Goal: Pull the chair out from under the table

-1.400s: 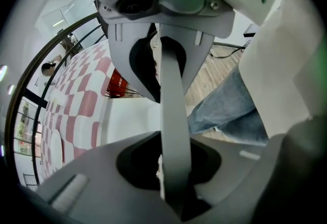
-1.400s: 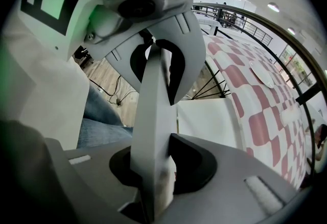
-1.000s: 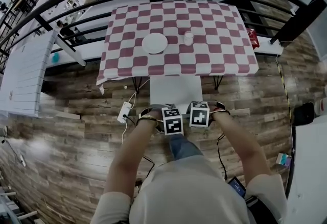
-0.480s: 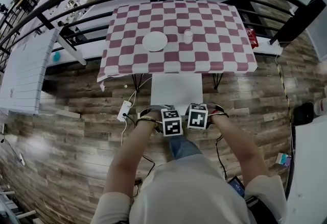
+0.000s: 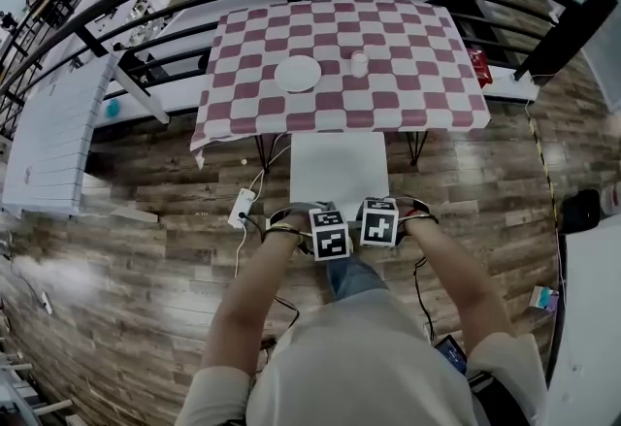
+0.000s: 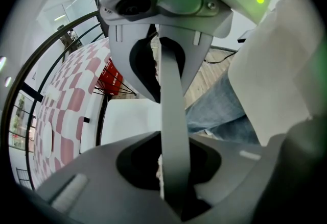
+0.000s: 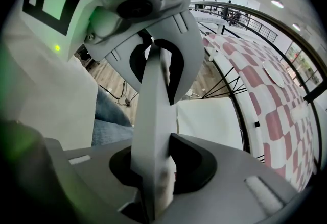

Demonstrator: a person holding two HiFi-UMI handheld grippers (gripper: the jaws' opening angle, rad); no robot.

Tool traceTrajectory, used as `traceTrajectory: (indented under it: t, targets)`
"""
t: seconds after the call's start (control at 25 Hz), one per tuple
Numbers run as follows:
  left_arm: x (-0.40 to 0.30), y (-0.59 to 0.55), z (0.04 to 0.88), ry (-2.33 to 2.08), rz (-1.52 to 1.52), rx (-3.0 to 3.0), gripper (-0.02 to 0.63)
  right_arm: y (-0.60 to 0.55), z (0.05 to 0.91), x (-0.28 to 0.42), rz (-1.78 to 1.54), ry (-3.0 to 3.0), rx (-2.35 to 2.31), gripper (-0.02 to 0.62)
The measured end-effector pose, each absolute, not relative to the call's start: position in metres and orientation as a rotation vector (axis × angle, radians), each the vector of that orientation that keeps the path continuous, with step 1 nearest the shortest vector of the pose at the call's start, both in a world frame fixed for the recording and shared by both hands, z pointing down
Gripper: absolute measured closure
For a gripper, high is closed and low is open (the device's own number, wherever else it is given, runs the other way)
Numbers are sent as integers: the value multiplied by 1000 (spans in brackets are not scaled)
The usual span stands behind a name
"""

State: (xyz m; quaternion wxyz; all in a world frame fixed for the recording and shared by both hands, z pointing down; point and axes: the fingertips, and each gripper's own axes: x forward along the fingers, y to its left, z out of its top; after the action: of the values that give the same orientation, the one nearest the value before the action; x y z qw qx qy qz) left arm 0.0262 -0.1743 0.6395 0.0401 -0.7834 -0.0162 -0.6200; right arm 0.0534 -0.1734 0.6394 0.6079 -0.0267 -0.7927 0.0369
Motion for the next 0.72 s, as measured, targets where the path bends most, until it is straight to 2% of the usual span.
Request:
traceTrajectory:
  t: [0.72]
  targets:
    - [21,-134,641,-62,-1893,-2386,528,-131,641,48,99,-1831,-47,514]
